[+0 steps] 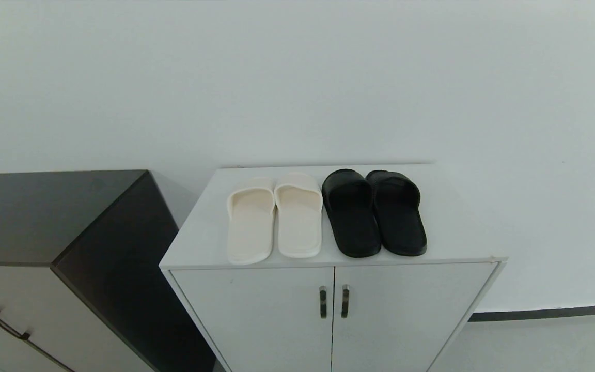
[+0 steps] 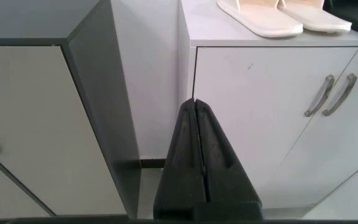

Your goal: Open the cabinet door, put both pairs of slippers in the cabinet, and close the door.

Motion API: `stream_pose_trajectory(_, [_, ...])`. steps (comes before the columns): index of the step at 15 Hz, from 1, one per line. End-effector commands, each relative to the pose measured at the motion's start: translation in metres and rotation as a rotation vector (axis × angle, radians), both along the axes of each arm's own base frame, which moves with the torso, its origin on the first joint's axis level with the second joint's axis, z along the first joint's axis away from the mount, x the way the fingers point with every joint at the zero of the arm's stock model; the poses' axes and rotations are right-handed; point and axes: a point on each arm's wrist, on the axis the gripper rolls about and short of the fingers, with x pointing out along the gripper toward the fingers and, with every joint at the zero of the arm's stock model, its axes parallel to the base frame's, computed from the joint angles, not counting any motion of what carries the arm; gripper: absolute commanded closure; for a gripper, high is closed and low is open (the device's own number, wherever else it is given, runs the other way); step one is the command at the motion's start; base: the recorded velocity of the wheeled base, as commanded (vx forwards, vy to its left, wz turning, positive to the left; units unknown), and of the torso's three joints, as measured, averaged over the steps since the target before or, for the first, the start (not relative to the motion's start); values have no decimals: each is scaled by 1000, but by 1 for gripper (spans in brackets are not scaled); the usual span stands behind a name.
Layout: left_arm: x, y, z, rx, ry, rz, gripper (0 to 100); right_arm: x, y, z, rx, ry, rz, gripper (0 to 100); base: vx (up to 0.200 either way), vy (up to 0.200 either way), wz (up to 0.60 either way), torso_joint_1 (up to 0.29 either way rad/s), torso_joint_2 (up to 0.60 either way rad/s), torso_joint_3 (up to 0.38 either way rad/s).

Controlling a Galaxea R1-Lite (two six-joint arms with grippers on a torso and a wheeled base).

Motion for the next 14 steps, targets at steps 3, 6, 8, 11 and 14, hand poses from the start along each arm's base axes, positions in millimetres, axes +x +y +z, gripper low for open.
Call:
stream_pose_trajectory(3, [0, 0, 0, -2, 1, -5, 100, 0, 0, 0, -4, 0, -1, 0, 0, 0, 0, 0, 0, 0])
stream_pose_trajectory(6, [0, 0, 0, 3, 1, -5, 100, -9, 0, 42, -49, -116, 1, 0, 0, 0, 0, 0, 0, 0])
stream_pose_trajectory(8, [0, 0, 0, 3, 1, -7, 100, -8, 1, 87, 45, -36, 118, 0, 0, 0, 0, 0, 0, 0])
stream_pose_trajectory(11, [0, 0, 0, 1, 1, -7, 100, 40, 8, 84, 85, 310, 340, 0, 0, 0, 0, 0, 0, 0])
stream_pose_trajectory(14, [0, 0, 0, 1, 1, -8, 100, 98, 17, 99, 116, 350, 430, 0, 0, 0, 0, 0, 0, 0])
